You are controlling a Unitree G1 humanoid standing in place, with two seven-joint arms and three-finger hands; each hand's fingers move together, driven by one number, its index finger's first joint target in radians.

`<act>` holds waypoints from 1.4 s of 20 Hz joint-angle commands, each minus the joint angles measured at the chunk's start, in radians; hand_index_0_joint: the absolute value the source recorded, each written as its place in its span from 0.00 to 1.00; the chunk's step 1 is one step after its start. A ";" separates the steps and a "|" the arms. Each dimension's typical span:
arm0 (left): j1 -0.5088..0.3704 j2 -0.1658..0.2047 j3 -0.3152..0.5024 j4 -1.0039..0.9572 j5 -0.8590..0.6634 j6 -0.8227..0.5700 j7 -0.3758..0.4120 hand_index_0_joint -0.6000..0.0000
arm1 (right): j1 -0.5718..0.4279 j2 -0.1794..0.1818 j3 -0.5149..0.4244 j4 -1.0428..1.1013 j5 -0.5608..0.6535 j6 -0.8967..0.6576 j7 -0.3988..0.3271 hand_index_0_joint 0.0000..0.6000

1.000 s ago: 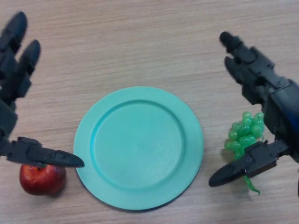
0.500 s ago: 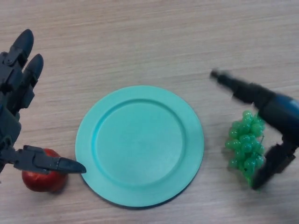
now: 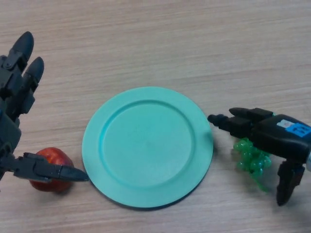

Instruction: Pick up the green grapes and place it on the plate

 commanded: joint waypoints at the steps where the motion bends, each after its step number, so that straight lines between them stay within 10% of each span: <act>1: -0.020 0.027 0.061 -0.036 0.001 -0.160 0.033 1.00 | -0.058 -0.027 -0.057 -0.013 0.047 -0.073 -0.118 0.58; 3: -0.018 0.026 0.062 -0.024 0.002 -0.172 0.038 1.00 | -0.081 -0.029 -0.059 0.031 0.007 -0.081 -0.241 0.99; 11: -0.033 0.032 0.045 -0.035 0.007 -0.145 0.047 1.00 | -0.090 -0.014 -0.056 0.034 0.057 -0.064 -0.301 1.00; 18: -0.019 0.023 0.062 -0.129 -0.093 -0.049 0.032 1.00 | -0.064 0.022 -0.081 -0.401 0.284 0.273 -0.053 1.00; 28: -0.006 0.027 0.114 -0.135 -0.154 -0.047 0.012 1.00 | -0.135 0.171 0.032 -0.716 0.170 0.534 0.095 1.00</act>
